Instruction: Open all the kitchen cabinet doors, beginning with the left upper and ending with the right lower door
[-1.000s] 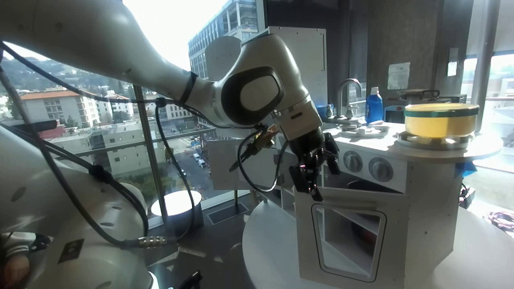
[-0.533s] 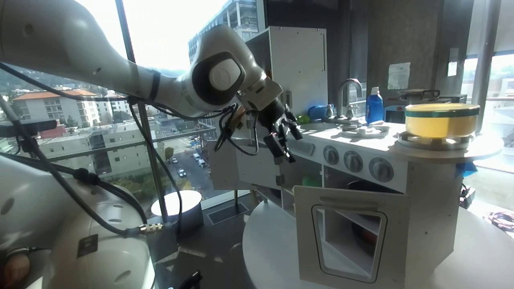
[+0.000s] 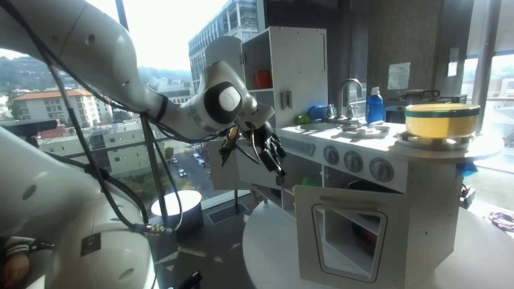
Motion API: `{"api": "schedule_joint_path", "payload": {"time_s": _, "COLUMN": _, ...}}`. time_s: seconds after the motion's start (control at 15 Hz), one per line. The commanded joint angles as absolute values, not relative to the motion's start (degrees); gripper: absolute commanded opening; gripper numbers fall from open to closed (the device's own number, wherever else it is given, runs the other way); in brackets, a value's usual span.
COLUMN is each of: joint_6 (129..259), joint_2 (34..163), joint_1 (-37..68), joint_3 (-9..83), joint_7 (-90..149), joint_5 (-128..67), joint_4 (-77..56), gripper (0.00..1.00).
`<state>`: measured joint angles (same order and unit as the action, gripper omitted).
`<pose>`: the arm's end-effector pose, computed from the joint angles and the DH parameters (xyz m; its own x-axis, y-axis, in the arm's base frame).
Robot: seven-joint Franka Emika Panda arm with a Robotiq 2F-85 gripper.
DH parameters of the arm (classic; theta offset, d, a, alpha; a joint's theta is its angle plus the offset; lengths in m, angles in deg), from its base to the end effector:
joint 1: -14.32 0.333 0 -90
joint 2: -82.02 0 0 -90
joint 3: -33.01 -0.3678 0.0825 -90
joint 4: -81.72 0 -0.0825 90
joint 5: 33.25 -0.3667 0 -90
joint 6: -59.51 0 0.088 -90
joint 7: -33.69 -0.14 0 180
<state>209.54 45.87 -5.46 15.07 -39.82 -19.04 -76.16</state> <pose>0.3528 -0.0059 0.4635 0.3047 -0.8272 0.4722 -0.8475 -0.4617 -0.2619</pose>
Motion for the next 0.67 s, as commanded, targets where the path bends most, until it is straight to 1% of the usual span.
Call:
{"api": "schedule_joint_path", "payload": {"time_s": 0.0, "joint_6": 209.4, "joint_2": 50.5, "joint_1": -13.1, "joint_3": 9.5, "joint_7": -45.7, "joint_5": -9.3, "joint_4": -74.2, "gripper": 1.00}}
{"api": "schedule_joint_path", "payload": {"time_s": 0.27, "joint_6": 206.3, "joint_2": 53.4, "joint_1": -16.8, "joint_3": 8.3, "joint_7": -53.1, "joint_5": 1.1, "joint_4": -73.3, "gripper": 1.00}}
{"api": "schedule_joint_path", "payload": {"time_s": 0.4, "joint_6": 203.8, "joint_2": 53.6, "joint_1": -15.4, "joint_3": 9.9, "joint_7": -55.9, "joint_5": 4.3, "joint_4": -73.4, "gripper": 1.00}}
{"api": "schedule_joint_path", "payload": {"time_s": 0.6, "joint_6": 198.9, "joint_2": 51.7, "joint_1": -10.4, "joint_3": 13.0, "joint_7": -57.6, "joint_5": 5.0, "joint_4": -74.5, "gripper": 1.00}}
